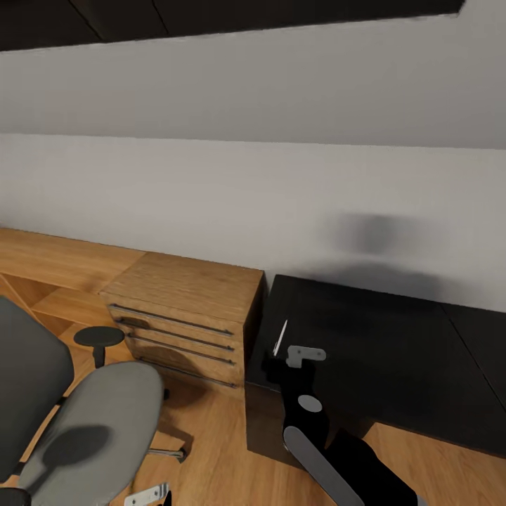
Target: In the bedroom, organize the workspace by keeping the computer under the desk, ensuring the monitor is on the desk, placing the keyboard on the desk next to the monitor, placing the mouse on the desk next to the keyboard, moving the folder from the swivel chair onto the desk next to the mouse, stacking the notebook on top of the folder with the pen on top of the notebook, and positioning the swivel chair next to the desk.
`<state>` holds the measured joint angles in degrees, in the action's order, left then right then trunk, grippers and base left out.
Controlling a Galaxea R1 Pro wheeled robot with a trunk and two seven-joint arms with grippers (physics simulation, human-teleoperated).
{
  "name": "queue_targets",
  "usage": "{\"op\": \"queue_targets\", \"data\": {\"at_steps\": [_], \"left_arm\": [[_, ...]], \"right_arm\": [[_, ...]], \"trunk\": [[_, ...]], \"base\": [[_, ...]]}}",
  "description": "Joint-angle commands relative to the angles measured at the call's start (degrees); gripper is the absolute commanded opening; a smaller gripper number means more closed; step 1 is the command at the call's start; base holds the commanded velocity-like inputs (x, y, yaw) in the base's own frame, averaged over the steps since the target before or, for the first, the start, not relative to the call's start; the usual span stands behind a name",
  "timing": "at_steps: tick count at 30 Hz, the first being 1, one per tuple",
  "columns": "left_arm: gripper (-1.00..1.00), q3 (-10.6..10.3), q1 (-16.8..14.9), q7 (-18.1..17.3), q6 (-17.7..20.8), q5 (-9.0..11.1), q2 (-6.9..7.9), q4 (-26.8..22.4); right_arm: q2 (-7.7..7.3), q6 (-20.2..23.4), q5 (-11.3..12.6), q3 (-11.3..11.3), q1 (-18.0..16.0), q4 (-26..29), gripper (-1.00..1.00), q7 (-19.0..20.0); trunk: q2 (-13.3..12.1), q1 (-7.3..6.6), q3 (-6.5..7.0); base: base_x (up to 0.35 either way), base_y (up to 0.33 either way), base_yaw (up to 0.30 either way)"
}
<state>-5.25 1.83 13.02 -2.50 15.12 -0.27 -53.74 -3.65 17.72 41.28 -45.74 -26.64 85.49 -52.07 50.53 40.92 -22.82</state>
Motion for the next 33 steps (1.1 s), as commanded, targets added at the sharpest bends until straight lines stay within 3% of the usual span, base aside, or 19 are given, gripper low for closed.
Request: {"op": "queue_targets", "data": {"at_steps": [1,9,15,18,19,21,24,26,29,33], "left_arm": [[1.0,-0.2,0.0,0.3,-0.2,0.6,0.02,-0.1],[1.0,-0.2,0.0,0.3,-0.2,0.6,0.0,-0.1],[1.0,-0.3,0.0,0.3,-0.3,-0.5,-0.2,-0.1],[1.0,-0.6,0.0,0.3,-0.6,-2.3,-0.38,-0.2],[1.0,-1.2,0.1,0.4,-0.8,-3.2,-0.48,-0.2],[1.0,-4.9,0.1,0.5,-1.2,-4.7,-0.89,-0.9],[1.0,-7.7,0.1,1.2,-0.9,-5.1,-1.05,-4.9],[1.0,-8.2,0.2,1.9,-0.6,-5.2,-1.08,-6.9],[1.0,-8.8,0.3,3.9,2.3,-5.2,-1.08,-12.0],[1.0,-8.9,0.3,5.2,11.9,-5.1,-1.01,-21.2]], "right_arm": [[-0.04,0.4,0.2,-0.1,-0.1,0.1,1.0,-0.4],[-0.06,0.4,0.2,-0.1,-0.1,-0.1,1.0,-0.2],[0.68,-1.1,-1.9,-0.5,-0.1,-6.3,1.0,1.6],[2.09,-3.4,-6.4,-0.5,-0.1,-10.3,1.0,3.8],[2.75,-4.4,-9.2,-0.3,-0.1,-12.5,1.0,5.4],[4.38,-5.9,-14.4,0.5,-0.3,-18.4,1.0,10.0],[6.3,-6.5,-16.4,2.3,-1.5,-24.8,1.0,13.2],[6.77,-6.6,-16.8,3.0,-2.7,-26.8,1.0,13.9],[7.36,-7.0,-17.1,4.1,-6.3,-31.1,1.0,15.5],[7.67,-7.8,-17.1,4.9,-10.1,-37.9,1.0,20.5]], "trunk": [[0.0,0.01,-0.06],[0.0,0.01,-0.08],[0.0,0.01,-0.08],[0.0,0.01,-0.08],[0.0,0.01,-0.08],[0.0,0.01,-0.08],[0.0,0.01,-0.08],[0.0,0.01,-0.08],[0.0,0.01,-0.08],[0.0,0.01,-0.08]], "base": [[0.0,0.0,0.025],[0.0,0.0,0.006],[0.0,0.0,0.0],[0.0,0.0,0.0],[0.0,0.0,0.0],[0.0,0.0,0.0],[0.0,0.0,0.0],[0.0,0.0,0.0],[0.0,0.0,0.0],[0.0,0.0,0.0]]}}
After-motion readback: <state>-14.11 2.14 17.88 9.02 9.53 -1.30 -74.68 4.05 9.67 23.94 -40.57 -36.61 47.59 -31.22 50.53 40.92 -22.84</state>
